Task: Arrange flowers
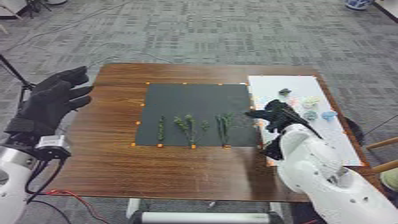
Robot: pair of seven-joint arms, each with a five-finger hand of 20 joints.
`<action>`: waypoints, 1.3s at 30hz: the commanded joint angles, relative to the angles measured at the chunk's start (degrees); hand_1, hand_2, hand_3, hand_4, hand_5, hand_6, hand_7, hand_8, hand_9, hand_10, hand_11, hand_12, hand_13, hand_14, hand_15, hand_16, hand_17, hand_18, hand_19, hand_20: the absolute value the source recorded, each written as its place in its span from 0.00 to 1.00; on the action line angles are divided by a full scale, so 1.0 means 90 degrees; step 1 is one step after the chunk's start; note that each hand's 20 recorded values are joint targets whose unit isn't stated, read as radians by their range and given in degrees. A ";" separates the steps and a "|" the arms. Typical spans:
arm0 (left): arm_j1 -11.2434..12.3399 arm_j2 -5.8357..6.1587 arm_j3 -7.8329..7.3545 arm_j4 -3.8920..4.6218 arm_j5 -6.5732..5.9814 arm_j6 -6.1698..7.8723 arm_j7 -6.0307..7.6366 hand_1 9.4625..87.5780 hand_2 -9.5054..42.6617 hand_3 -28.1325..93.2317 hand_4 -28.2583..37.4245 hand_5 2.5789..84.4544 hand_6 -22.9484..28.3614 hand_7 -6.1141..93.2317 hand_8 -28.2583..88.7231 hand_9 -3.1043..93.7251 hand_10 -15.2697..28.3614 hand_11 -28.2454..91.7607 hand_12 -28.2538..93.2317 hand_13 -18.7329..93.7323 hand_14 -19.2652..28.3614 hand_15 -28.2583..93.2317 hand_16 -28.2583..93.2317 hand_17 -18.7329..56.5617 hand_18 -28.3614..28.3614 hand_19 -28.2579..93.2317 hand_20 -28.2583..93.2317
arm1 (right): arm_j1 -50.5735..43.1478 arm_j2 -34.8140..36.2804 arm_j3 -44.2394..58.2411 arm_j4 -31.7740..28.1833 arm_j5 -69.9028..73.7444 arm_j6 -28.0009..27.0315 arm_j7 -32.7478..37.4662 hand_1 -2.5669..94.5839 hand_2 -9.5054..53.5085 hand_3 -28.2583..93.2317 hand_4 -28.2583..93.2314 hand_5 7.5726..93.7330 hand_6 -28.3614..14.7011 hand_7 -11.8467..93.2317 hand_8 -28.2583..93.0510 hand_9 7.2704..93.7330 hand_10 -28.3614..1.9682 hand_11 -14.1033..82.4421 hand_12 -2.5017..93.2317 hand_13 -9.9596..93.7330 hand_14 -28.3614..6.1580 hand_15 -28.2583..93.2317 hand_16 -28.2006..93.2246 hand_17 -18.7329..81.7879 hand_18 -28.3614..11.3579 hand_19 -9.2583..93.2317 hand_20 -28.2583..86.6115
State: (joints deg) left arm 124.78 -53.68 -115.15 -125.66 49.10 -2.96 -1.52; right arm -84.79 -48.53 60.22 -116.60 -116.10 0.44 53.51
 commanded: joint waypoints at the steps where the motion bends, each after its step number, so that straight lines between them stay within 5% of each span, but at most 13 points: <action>1: 0.0174 -0.0084 -0.0046 -0.0080 -0.0004 0.0059 0.0011 0.21 0.03 0.80 0.02 0.28 0.50 0.30 0.14 0.24 0.60 0.45 0.34 0.29 0.71 0.58 0.16 0.15 0.86 0.56 0.29 | 0.0042 0.0852 -0.0060 0.0512 -0.0954 0.1095 -0.0137 0.16 0.02 0.85 0.00 0.46 0.44 0.25 0.19 0.61 0.41 0.69 0.48 0.68 0.38 0.89 0.59 0.53 0.10 0.98 0.73; 5: 0.0182 -0.0078 -0.0051 -0.0073 -0.0012 0.0046 0.0014 0.21 0.03 0.80 0.03 0.28 0.50 0.30 0.14 0.24 0.60 0.45 0.34 0.29 0.71 0.58 0.16 0.15 0.86 0.56 0.29 | 0.0277 0.1077 -0.0772 0.1044 -0.1472 0.1737 -0.0413 0.24 0.00 0.91 0.00 0.41 0.52 0.35 0.16 0.41 0.39 0.73 0.50 0.53 0.36 0.89 0.57 0.42 0.14 0.87 0.72; 13: 0.0177 -0.0044 -0.0044 -0.0072 -0.0022 0.0070 -0.0009 0.21 0.03 0.80 0.03 0.28 0.50 0.30 0.14 0.24 0.60 0.45 0.34 0.28 0.70 0.58 0.16 0.15 0.86 0.56 0.29 | 0.1192 0.1267 -0.2396 0.1967 -0.1773 0.3008 -0.0795 0.30 0.00 0.92 0.00 0.36 0.58 0.47 0.12 0.34 0.40 0.77 0.57 0.47 0.41 0.89 0.58 0.40 0.18 0.83 0.73; 20: 0.0168 -0.0022 -0.0029 -0.0080 -0.0004 0.0098 -0.0036 0.21 0.04 0.80 0.03 0.28 0.50 0.31 0.14 0.23 0.60 0.45 0.33 0.28 0.70 0.58 0.16 0.14 0.86 0.56 0.29 | 0.1435 0.1251 -0.2736 0.2185 -0.1867 0.3021 -0.0711 0.30 0.00 0.91 0.00 0.34 0.57 0.48 0.12 0.34 0.40 0.79 0.58 0.48 0.41 0.90 0.58 0.40 0.18 0.84 0.74; 32: 0.0194 -0.0018 -0.0074 -0.0101 -0.0015 0.0069 -0.0032 0.21 0.04 0.80 0.02 0.28 0.50 0.31 0.14 0.24 0.60 0.45 0.33 0.28 0.70 0.58 0.16 0.14 0.86 0.56 0.29 | 0.1893 0.1445 -0.3194 0.2203 -0.1588 0.2098 -0.1052 0.30 0.00 0.91 0.00 0.41 0.60 0.49 0.11 0.36 0.41 0.79 0.58 0.49 0.42 0.90 0.59 0.40 0.19 0.84 0.74; 39: 0.0243 -0.0037 -0.0114 -0.0138 0.0004 0.0106 -0.0015 0.21 0.05 0.80 0.02 0.28 0.50 0.31 0.14 0.23 0.60 0.45 0.33 0.28 0.70 0.59 0.16 0.14 0.86 0.56 0.29 | 0.2432 0.1355 -0.3767 0.2534 -0.1729 0.1888 -0.1081 0.33 0.00 0.92 0.00 0.48 0.64 0.52 0.10 0.47 0.47 0.79 0.58 0.58 0.47 0.89 0.59 0.43 0.19 0.86 0.74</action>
State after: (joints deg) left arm 125.86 -53.73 -115.61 -126.20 49.08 -2.68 -1.55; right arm -65.36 -35.68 29.59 -96.99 -130.31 19.18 44.37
